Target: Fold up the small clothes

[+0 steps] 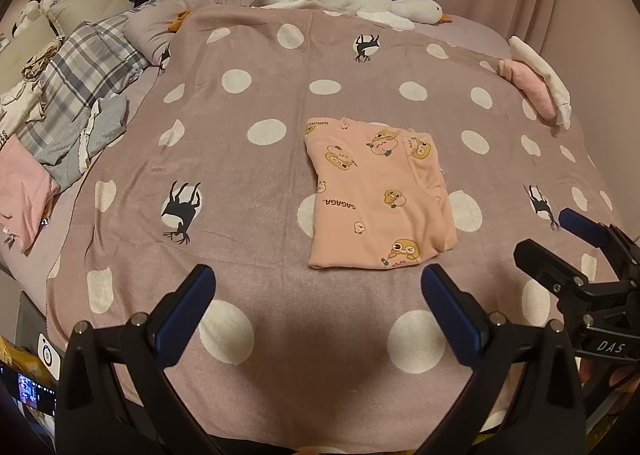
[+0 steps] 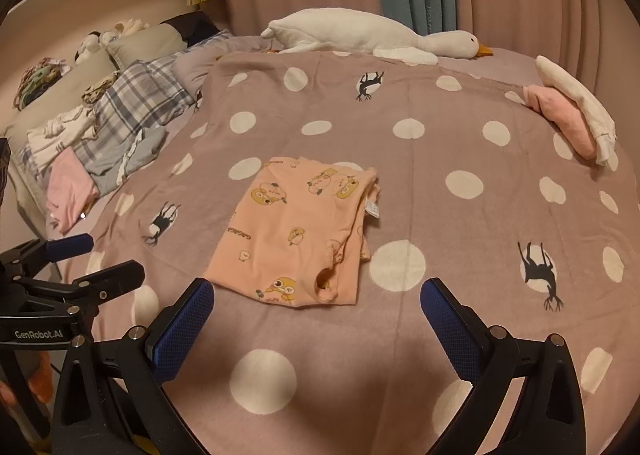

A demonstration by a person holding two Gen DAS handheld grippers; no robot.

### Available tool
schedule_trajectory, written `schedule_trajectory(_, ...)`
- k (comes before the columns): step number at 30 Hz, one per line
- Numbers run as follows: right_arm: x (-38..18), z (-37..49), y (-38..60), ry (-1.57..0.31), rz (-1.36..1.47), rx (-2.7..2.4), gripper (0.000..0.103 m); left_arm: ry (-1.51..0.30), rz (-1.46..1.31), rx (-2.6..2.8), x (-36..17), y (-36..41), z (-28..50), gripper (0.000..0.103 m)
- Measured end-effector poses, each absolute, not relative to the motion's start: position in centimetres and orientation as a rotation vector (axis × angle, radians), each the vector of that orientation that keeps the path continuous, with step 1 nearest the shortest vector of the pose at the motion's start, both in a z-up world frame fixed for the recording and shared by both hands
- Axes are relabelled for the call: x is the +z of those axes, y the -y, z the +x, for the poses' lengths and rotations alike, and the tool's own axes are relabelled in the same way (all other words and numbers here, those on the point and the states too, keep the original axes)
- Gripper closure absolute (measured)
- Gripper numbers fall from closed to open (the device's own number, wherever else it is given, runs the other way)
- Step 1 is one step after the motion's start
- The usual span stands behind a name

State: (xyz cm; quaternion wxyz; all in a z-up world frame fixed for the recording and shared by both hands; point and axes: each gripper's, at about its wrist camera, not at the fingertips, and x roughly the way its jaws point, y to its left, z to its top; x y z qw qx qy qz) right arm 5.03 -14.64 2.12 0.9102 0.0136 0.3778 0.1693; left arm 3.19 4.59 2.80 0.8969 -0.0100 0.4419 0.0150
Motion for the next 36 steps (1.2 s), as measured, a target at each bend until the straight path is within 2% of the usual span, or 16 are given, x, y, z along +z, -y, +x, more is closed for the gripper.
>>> schedule_trajectory(36, 2.38, 4.75, 14.21, -0.776, 0.024, 0.355, 0.001, -0.913, -0.015, 0.031, 2.58, -4.35, 2.8, 0.0)
